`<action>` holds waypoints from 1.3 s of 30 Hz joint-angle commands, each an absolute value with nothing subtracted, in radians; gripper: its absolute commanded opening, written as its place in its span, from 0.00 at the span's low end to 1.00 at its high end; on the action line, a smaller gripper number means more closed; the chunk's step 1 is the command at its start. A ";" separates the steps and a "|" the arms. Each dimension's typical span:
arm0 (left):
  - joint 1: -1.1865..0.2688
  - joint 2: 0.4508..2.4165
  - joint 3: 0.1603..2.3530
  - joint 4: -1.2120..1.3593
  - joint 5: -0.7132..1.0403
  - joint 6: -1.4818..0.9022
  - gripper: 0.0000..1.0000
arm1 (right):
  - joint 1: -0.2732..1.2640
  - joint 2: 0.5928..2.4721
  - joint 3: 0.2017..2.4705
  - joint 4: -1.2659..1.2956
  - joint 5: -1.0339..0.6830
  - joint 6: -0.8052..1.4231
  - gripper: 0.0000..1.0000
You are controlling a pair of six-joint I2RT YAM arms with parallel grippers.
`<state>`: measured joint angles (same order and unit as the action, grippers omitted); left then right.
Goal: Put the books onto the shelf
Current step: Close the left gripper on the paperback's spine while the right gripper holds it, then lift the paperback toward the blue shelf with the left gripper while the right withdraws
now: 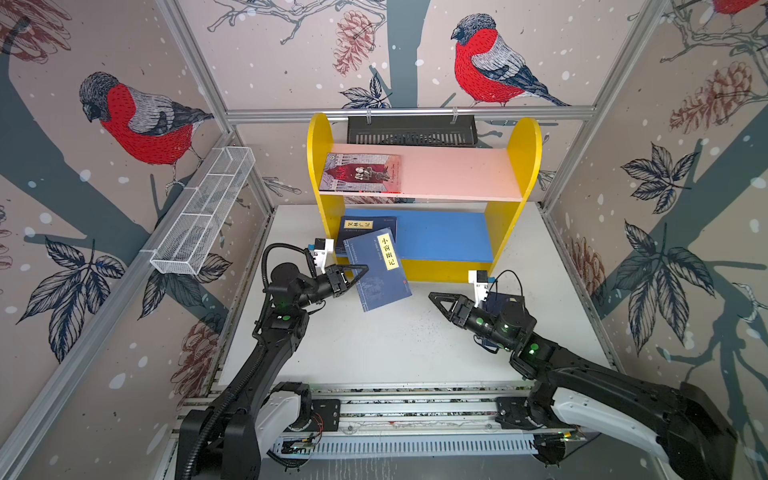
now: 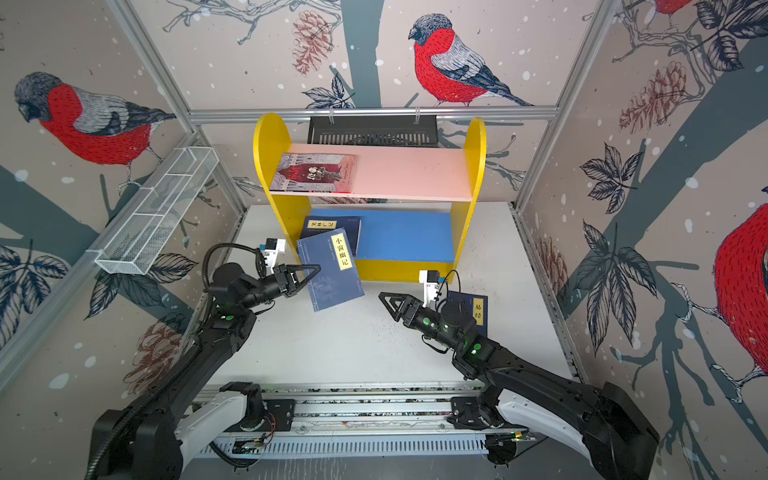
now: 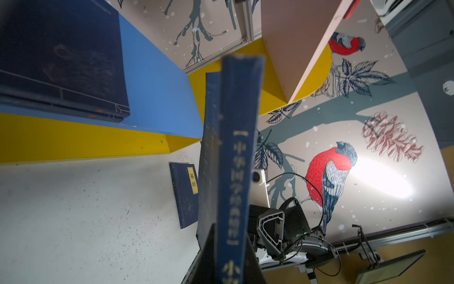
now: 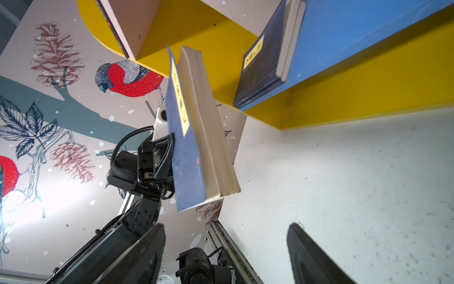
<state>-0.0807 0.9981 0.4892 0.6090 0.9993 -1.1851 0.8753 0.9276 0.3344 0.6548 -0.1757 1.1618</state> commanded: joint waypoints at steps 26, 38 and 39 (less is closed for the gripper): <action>-0.069 0.933 0.448 0.917 0.897 -1.413 0.00 | 1.040 1.576 0.589 1.437 -0.180 1.337 0.82; -0.069 0.902 0.413 0.868 0.891 -1.402 0.00 | 1.013 1.846 0.632 1.867 -0.141 1.495 0.53; -0.069 0.902 0.411 0.860 0.894 -1.399 0.00 | 1.013 1.859 0.643 1.866 -0.145 1.499 0.49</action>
<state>-0.0700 0.9092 0.4118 0.8097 0.8894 -1.3884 1.0157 1.8282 0.6235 1.5867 -0.1505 1.4487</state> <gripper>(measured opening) 0.122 0.500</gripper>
